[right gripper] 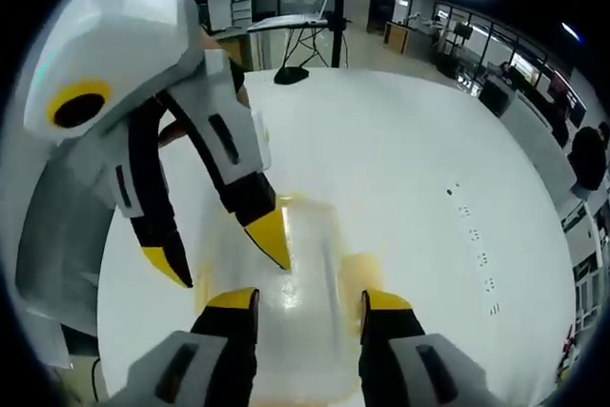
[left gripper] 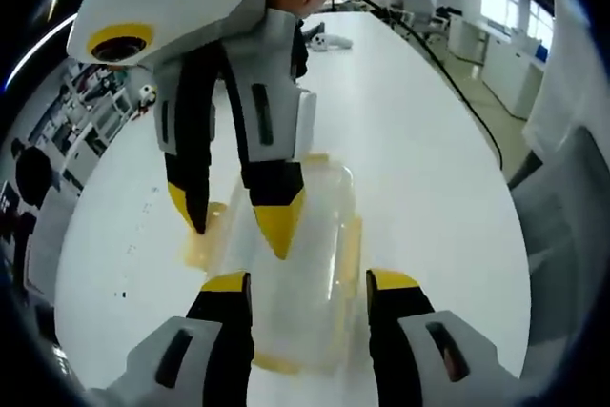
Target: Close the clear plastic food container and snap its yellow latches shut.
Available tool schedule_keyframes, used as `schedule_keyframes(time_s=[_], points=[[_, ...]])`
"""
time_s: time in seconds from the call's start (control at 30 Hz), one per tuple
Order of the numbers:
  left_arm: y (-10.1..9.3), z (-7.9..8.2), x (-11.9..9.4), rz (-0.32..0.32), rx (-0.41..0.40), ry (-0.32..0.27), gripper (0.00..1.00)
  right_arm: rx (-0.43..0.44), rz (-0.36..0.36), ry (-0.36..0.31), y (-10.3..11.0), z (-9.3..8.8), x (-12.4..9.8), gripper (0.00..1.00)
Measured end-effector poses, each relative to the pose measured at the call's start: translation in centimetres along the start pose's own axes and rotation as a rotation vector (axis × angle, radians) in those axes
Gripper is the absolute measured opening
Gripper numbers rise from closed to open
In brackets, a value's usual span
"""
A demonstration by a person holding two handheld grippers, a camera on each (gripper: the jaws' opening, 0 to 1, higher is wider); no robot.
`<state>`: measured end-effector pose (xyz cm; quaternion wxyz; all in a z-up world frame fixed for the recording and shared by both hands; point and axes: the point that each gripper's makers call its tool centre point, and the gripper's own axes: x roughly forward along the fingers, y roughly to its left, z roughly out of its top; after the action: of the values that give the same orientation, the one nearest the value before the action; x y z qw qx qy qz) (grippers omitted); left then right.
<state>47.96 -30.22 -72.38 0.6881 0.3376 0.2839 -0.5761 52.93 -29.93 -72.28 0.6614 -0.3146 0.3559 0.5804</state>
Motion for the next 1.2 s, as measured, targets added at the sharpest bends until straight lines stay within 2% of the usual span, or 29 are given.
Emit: schedule_keyframes(time_s=[0.37, 0.6, 0.7, 0.93, 1.13, 1.2], points=[[-0.1, -0.2, 0.6, 0.019, 0.059, 0.027, 0.45, -0.001, 0.031, 0.021, -0.2, -0.1, 0.4, 0.43], [0.1, 0.0, 0.9, 0.027, 0.071, 0.022, 0.46, 0.009, 0.053, 0.037, -0.4, -0.2, 0.6, 0.44], [0.0, -0.1, 1.1, 0.037, 0.119, 0.034, 0.47, 0.007, 0.049, 0.054, -0.6, -0.1, 0.6, 0.47], [0.0, 0.1, 1.6, 0.054, 0.148, 0.039, 0.50, 0.023, 0.122, 0.079, 0.1, -0.3, 0.8, 0.41], [0.0, 0.0, 1.7, 0.071, 0.163, 0.046, 0.50, 0.013, 0.142, 0.099, 0.0, -0.4, 0.9, 0.41], [-0.1, 0.0, 1.9, 0.085, 0.219, 0.054, 0.50, 0.012, 0.152, 0.101, 0.1, -0.4, 0.9, 0.41]])
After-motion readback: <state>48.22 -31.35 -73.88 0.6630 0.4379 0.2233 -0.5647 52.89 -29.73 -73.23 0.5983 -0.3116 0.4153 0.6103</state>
